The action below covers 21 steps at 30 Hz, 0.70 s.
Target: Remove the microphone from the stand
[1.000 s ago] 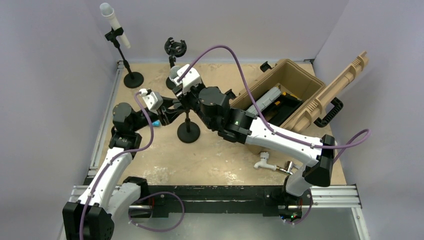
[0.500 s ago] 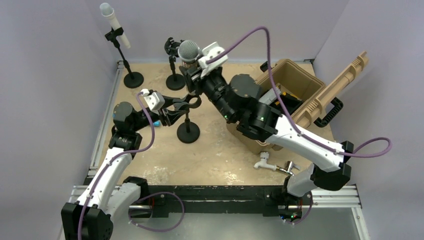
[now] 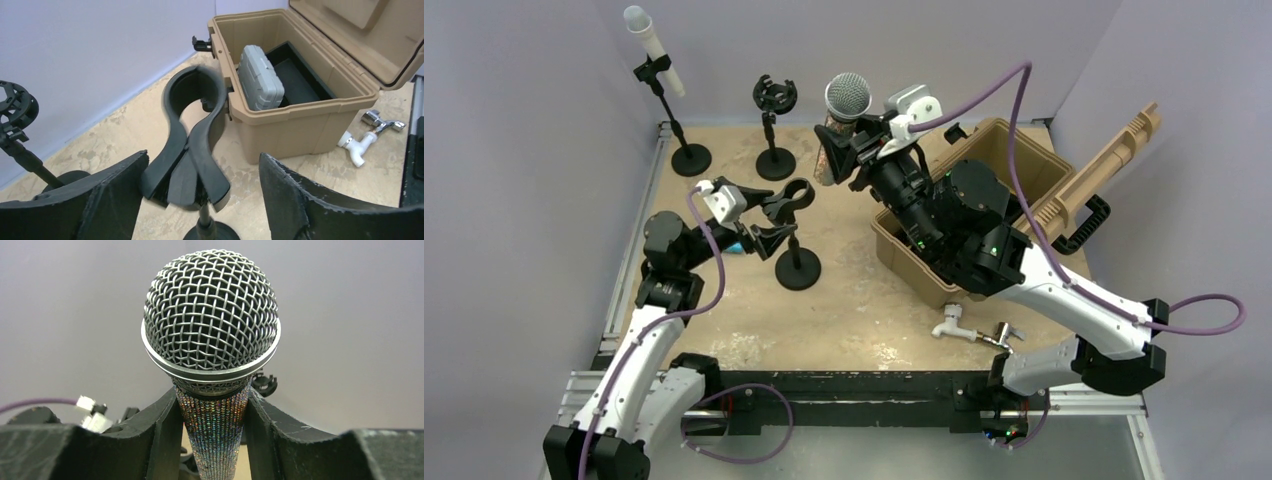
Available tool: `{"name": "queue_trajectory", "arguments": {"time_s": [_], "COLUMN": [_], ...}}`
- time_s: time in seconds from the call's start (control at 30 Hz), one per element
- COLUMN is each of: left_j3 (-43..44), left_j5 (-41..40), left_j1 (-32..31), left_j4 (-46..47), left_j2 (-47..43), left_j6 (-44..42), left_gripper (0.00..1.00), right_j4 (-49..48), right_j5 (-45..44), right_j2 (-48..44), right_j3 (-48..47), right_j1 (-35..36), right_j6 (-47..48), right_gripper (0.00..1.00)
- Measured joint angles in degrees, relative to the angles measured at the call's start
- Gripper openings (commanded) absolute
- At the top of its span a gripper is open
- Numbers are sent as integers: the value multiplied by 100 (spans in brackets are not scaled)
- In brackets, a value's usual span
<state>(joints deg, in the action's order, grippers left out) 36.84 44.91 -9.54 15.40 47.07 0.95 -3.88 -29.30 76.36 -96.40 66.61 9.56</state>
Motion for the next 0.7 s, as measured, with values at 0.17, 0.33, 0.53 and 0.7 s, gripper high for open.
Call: {"name": "queue_trajectory", "arguments": {"time_s": [0.17, 0.33, 0.53, 0.7], "left_j3": [15, 562, 1596, 2111], "left_j5": [-52, -136, -136, 459], "left_j1": [0, 0, 0, -26], "left_j4": [-44, -605, -1355, -1349], "left_j2": [-352, -538, -623, -551], "left_j6": [306, 785, 1475, 2264], "left_gripper": [93, 99, 91, 89], "right_j4": [164, 337, 391, 402], "right_j5": [280, 695, 1163, 1674], "right_j2": [-37, -81, -85, 26], "right_j3": [267, 308, 313, 313], "right_j1": [-4, -4, -4, -11], "right_j6": [-251, -468, -686, -951], "right_gripper": [0, 0, 0, 0]}}
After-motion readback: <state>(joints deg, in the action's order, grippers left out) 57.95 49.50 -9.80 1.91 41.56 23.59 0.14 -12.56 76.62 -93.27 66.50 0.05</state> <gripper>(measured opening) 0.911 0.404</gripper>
